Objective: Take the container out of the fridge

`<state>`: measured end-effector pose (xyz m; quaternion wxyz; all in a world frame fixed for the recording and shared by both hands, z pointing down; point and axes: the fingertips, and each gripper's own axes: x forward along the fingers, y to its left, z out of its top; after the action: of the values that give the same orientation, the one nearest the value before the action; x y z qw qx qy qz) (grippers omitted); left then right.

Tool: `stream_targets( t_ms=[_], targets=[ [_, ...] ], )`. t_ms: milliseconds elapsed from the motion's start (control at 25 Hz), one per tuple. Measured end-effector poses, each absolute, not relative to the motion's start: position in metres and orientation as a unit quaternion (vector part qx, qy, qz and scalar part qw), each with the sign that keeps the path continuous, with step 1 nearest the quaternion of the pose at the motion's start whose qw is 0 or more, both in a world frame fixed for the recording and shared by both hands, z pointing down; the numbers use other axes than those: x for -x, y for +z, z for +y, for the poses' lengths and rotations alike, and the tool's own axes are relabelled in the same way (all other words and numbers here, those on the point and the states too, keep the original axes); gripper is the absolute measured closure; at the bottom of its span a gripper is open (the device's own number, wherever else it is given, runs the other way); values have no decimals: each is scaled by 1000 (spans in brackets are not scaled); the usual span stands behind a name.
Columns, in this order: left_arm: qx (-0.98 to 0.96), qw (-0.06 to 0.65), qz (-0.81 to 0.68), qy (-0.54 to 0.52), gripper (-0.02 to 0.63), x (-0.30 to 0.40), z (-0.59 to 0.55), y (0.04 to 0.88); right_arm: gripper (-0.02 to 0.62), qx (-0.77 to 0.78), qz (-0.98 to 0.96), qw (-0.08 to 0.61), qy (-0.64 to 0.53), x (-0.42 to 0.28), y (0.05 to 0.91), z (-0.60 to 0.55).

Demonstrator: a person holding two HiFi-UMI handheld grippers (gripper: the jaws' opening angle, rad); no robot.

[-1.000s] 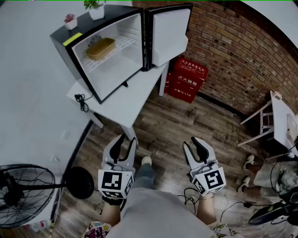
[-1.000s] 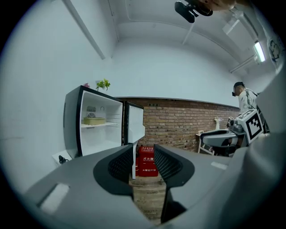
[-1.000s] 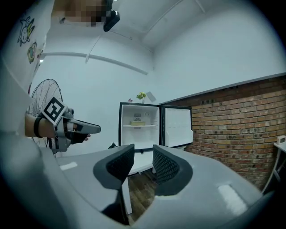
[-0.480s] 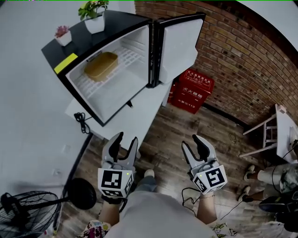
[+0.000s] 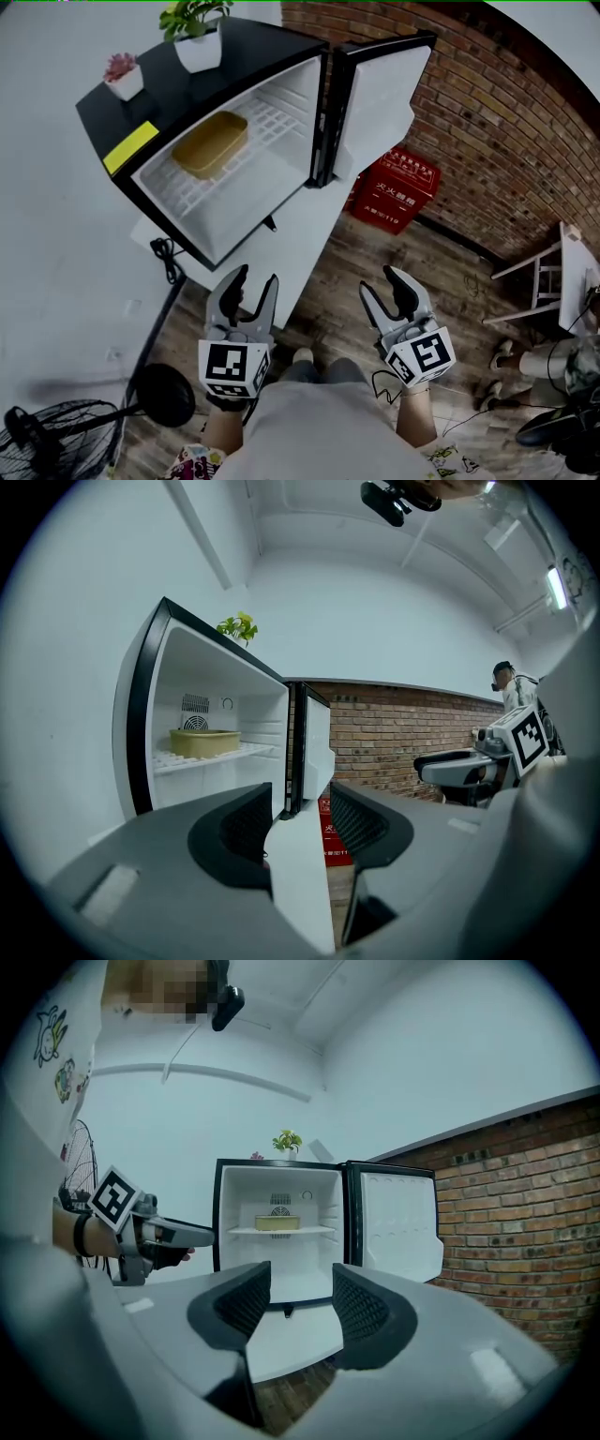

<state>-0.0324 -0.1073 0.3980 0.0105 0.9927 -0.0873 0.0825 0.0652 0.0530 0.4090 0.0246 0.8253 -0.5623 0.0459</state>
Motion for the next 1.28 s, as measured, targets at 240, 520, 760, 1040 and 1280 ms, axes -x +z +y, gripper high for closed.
stream_targets(
  t_ms=[240, 520, 760, 1040, 1280],
  targets=[
    [-990, 13, -113, 82, 414, 28, -122, 402, 385, -811, -583, 22, 46, -79, 410, 33],
    [-980, 10, -178, 88, 414, 16, -147, 406, 383, -768, -639, 20, 37, -112, 410, -15],
    [-956, 14, -281, 78, 414, 0, -179, 392, 380, -690, -723, 26, 22, -148, 393, -79],
    [-917, 27, -391, 74, 414, -15, -188, 378, 376, -585, -810, 31, 10, -173, 373, -129],
    [-882, 31, -464, 69, 413, -28, -177, 376, 376, -509, -860, 31, -1, -183, 366, -143]
  ],
)
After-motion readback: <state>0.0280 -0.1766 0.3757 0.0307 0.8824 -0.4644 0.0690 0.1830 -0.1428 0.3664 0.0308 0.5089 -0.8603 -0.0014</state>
